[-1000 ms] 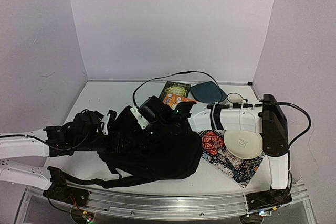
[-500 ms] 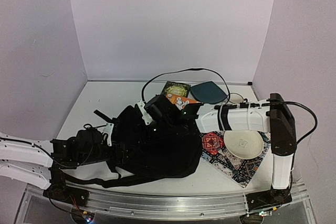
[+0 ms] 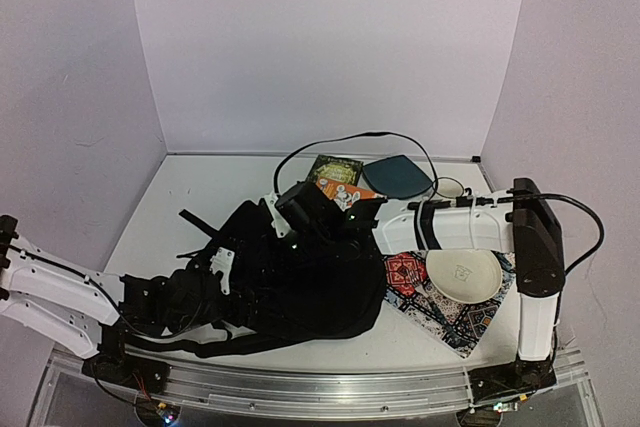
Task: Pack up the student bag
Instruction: Zip the lower front pocket of the student bag.
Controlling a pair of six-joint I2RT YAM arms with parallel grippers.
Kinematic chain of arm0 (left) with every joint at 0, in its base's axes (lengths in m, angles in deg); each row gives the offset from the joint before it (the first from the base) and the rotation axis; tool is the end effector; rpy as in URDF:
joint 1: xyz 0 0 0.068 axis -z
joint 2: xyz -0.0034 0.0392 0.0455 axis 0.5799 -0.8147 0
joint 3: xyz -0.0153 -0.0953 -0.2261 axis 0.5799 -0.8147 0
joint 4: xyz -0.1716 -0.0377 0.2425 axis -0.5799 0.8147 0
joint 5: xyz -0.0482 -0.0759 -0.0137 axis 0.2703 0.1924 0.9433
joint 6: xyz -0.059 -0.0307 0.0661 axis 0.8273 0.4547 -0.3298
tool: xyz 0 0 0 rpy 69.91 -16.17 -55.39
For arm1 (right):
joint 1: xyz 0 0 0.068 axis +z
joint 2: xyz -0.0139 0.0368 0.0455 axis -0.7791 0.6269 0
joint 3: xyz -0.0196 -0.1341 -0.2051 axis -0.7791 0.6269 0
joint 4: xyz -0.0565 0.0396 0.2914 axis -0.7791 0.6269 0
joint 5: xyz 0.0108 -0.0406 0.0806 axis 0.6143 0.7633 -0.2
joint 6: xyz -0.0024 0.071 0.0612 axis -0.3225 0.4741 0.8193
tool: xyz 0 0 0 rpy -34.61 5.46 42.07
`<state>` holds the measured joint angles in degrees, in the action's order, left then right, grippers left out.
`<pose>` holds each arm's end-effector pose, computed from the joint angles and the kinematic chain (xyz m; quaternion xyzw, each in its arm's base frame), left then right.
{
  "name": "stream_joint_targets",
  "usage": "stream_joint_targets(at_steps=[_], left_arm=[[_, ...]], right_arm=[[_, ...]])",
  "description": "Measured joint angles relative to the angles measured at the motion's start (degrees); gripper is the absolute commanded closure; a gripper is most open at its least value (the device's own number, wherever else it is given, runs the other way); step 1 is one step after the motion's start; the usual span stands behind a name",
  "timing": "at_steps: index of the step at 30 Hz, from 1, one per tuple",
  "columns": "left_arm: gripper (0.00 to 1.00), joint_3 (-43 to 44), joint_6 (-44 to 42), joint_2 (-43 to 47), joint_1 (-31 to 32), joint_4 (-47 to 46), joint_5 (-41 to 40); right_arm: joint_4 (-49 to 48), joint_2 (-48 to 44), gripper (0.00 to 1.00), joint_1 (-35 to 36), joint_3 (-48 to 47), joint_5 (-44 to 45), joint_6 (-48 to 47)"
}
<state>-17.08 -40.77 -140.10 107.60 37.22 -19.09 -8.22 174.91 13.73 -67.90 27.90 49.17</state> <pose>0.1249 -0.2697 0.0860 0.1815 0.8475 -0.2522 0.4304 0.2245 0.4982 0.1923 -0.2146 0.7917 0.4711 0.3243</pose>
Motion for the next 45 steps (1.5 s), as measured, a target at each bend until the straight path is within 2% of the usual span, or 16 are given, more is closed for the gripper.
stream_joint_targets(at_steps=[3,5,6,7,17,18,20,22,24,28,33,40,45], left_arm=[[0.68,0.57,-0.08,-2.40,0.52,-1.69,-1.73],[0.91,1.00,-0.09,-3.52,0.81,-2.41,-2.31],[0.98,1.08,-0.05,-3.78,0.91,-2.64,-2.58],[1.00,1.09,0.02,-3.88,0.93,-2.65,-2.95],[0.99,-1.07,0.27,-1.10,0.66,-3.26,-1.75],[0.92,-1.54,0.31,-0.53,0.64,-3.57,-1.53],[0.73,-2.04,0.39,0.78,0.64,-3.92,-1.06],[0.60,-2.08,0.40,1.97,0.68,-3.98,-0.26],[0.55,-2.04,0.57,2.94,0.77,-4.06,0.36],[0.50,-1.96,0.99,4.58,1.03,-4.07,0.53],[0.48,0.29,1.73,4.42,1.04,-4.01,-0.63],[0.50,2.90,3.52,-0.41,1.04,-4.53,-3.31],[0.73,3.90,3.95,-5.08,1.04,-4.87,-3.63]], right_arm=[[-0.06,0.00,1.00,0.00,0.00,0.01,0.51],[-0.08,0.00,1.00,0.00,0.00,0.03,0.59],[-0.08,0.00,1.00,0.00,0.00,0.11,0.63],[-0.05,0.00,1.00,0.00,0.00,0.27,0.66],[-0.06,-0.33,1.00,-1.35,0.92,3.77,0.21],[-0.04,-0.37,1.00,-1.65,0.98,3.73,0.08],[-0.07,-0.47,1.00,-2.00,0.98,3.63,-0.19],[-0.18,-0.57,1.00,-2.09,0.96,3.56,-0.39],[-0.59,-0.57,1.00,-2.26,0.96,3.21,-0.41],[-1.02,-0.57,1.00,-2.38,0.96,2.97,-0.39],[-1.33,-0.57,1.00,-2.33,0.91,2.99,-0.36],[-1.30,-0.57,1.00,-1.90,0.29,3.05,-0.36],[-1.03,-0.57,1.00,-1.41,0.15,3.07,-0.36]])
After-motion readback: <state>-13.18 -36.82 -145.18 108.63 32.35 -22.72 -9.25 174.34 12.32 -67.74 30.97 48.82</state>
